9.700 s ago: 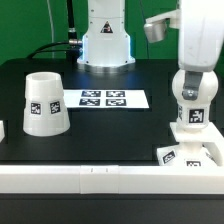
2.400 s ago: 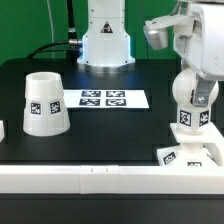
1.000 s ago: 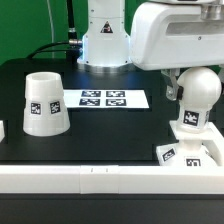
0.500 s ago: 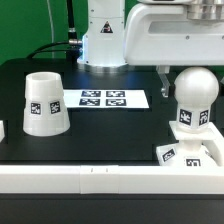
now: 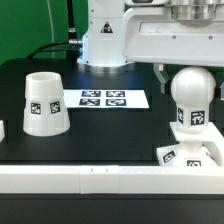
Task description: Assemble lamp
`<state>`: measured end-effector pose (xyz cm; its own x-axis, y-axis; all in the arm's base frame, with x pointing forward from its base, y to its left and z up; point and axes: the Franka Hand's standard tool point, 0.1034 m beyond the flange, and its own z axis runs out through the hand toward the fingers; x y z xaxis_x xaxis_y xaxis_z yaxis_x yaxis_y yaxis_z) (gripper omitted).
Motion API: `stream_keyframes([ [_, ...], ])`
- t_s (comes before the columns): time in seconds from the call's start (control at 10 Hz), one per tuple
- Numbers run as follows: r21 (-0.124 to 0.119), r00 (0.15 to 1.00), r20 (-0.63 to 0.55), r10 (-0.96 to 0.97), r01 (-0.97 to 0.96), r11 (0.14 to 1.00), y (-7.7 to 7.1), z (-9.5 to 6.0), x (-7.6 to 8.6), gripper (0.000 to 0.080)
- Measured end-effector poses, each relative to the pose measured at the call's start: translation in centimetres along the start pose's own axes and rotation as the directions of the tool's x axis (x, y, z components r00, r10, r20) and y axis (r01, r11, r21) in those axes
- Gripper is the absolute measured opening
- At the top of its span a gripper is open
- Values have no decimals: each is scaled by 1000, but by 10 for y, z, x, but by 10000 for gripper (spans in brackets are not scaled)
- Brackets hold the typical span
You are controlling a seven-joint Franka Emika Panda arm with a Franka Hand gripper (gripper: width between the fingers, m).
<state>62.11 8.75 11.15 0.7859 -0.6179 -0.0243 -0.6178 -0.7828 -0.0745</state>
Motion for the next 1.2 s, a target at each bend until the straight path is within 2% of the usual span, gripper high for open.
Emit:
stream_keyframes([
  [0.3, 17, 958, 24, 285, -286, 958, -1, 0, -1, 577],
  [0.7, 29, 865, 65, 497, -500, 866, -4, 0, -2, 577],
  [0.9, 11, 848, 77, 524, -526, 850, -3, 0, -2, 577],
  [1.0, 12, 820, 82, 566, -569, 822, -5, 0, -3, 577],
  [1.1, 15, 835, 82, 545, -548, 837, -5, 0, -3, 654],
  [1.2, 17, 855, 81, 512, -515, 857, -5, 1, -4, 654],
])
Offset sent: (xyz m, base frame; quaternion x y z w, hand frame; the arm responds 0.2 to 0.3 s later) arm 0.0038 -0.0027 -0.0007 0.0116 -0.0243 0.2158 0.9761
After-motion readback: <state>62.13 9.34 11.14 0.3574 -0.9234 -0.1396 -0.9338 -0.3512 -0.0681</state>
